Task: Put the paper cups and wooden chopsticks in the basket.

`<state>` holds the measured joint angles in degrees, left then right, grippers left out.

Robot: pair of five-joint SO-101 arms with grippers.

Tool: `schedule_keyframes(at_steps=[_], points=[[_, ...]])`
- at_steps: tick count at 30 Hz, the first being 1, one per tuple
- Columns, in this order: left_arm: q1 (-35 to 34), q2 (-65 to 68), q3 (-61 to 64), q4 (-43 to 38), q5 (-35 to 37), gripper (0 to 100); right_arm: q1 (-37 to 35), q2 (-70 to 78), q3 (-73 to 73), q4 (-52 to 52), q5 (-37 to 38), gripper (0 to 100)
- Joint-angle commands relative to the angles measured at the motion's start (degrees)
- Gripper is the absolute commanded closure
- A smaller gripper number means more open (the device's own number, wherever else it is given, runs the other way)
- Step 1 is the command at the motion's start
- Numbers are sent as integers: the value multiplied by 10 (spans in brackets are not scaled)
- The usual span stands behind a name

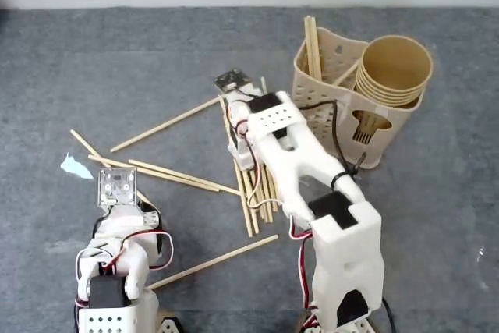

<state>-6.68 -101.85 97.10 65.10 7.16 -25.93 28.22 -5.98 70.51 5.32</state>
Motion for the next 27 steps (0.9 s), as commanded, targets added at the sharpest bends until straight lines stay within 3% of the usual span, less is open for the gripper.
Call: schedule_keyframes(at_steps=[1,10,15,19,27], points=[[1,2,-5,-11,-4,985,8,7,-29,-7,4,890],[1,2,-5,-11,-4,985,-26,54,-29,-7,4,898],[0,2,-5,-11,-4,985,-13,55,-29,-7,5,991],[0,2,-5,-11,-4,985,-2,51,-35,23,5,988],[1,2,-5,-11,-4,985,0,-72,-53,110,5,988]])
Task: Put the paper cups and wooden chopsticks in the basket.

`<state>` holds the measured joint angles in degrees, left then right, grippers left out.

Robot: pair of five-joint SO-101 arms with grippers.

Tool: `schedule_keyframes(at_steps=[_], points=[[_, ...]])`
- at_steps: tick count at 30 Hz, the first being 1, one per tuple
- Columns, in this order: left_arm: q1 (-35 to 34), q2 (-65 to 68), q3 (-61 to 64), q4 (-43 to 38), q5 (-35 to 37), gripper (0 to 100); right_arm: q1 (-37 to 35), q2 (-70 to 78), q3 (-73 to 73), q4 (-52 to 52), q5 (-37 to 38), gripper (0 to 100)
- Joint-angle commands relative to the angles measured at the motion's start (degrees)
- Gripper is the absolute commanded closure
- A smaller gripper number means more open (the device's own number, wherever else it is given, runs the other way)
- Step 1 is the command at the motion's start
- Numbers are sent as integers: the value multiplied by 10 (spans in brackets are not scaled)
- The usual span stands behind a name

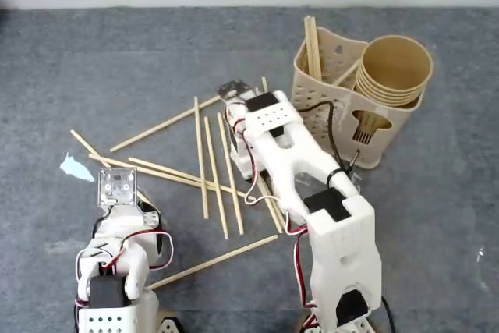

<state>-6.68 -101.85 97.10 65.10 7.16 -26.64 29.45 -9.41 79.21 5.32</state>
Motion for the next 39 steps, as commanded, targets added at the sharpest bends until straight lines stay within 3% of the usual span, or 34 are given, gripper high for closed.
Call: schedule_keyframes(at_steps=[1,12,28,39], points=[[1,2,-5,-11,-4,985,7,-107,-18,29,5,989],[1,2,-5,-11,-4,985,4,-282,-20,40,5,989],[1,2,-5,-11,-4,985,3,-310,-25,-167,5,989],[1,2,-5,-11,-4,985,-13,-309,-168,-232,4,989]])
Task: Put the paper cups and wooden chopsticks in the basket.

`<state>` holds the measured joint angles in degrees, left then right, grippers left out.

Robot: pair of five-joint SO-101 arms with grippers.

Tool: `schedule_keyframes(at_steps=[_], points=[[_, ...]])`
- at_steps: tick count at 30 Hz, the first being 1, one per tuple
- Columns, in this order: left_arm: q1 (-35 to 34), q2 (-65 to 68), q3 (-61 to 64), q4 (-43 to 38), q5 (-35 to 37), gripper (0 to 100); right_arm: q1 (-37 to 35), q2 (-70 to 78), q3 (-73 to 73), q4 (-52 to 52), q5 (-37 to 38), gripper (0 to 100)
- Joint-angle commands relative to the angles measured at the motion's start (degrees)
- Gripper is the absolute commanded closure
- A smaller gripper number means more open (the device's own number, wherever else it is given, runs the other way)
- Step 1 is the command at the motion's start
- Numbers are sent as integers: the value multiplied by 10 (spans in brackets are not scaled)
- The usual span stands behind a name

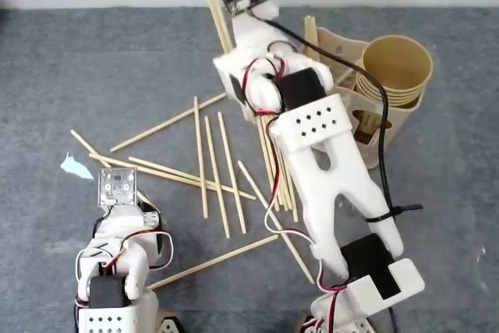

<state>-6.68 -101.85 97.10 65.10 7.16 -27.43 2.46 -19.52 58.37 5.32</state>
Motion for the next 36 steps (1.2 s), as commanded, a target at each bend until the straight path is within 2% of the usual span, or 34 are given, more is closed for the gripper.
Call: schedule_keyframes(at_steps=[1,9,19,21,29,36], points=[[1,2,-5,-11,-4,985,-2,-39,-83,-28,4,989],[1,2,-5,-11,-4,985,68,-43,-171,-24,5,989],[1,2,-5,-11,-4,985,125,-164,-92,-10,15,989],[1,2,-5,-11,-4,985,135,-178,-49,-36,32,989],[1,2,-5,-11,-4,985,186,-203,160,-252,40,989],[2,2,-5,-11,-4,985,200,-203,277,-341,40,989]])
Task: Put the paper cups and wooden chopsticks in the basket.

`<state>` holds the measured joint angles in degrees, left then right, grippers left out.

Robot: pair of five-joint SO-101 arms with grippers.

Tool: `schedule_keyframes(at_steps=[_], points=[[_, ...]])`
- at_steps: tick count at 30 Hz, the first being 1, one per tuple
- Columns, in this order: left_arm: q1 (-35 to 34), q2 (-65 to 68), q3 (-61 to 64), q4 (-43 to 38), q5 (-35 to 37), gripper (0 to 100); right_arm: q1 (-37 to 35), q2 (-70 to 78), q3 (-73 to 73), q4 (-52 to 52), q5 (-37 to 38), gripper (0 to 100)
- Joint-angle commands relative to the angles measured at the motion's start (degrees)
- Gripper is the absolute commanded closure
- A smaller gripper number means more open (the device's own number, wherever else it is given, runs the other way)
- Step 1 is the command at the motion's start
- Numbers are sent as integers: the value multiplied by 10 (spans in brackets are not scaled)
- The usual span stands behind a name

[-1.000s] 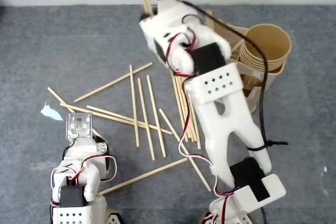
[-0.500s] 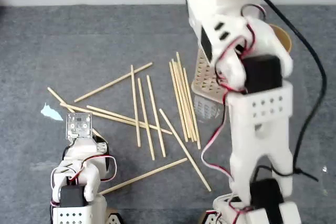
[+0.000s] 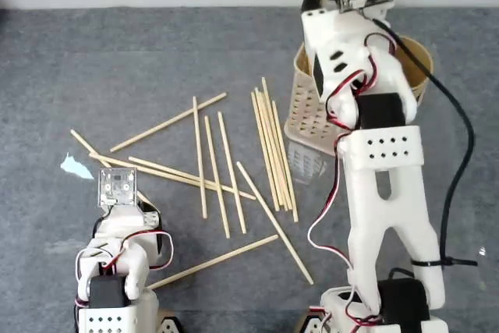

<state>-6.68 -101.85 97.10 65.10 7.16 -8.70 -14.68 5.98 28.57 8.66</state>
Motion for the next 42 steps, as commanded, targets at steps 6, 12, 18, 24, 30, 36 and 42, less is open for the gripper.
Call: schedule_keyframes(at_steps=[6,12,18,24,30,36,42], points=[[2,2,-5,-11,-4,985,28,-32,109,-114,8,976],[2,2,-5,-11,-4,985,22,-66,102,-24,4,848],[2,2,-5,-11,-4,985,-12,-131,69,76,5,849],[1,2,-5,-11,-4,985,-71,-143,47,220,4,848],[0,2,-5,-11,-4,985,-138,-141,80,320,3,848],[-1,2,-5,-11,-4,985,-174,-94,143,322,3,848],[-1,2,-5,-11,-4,985,-172,31,127,323,-23,848]])
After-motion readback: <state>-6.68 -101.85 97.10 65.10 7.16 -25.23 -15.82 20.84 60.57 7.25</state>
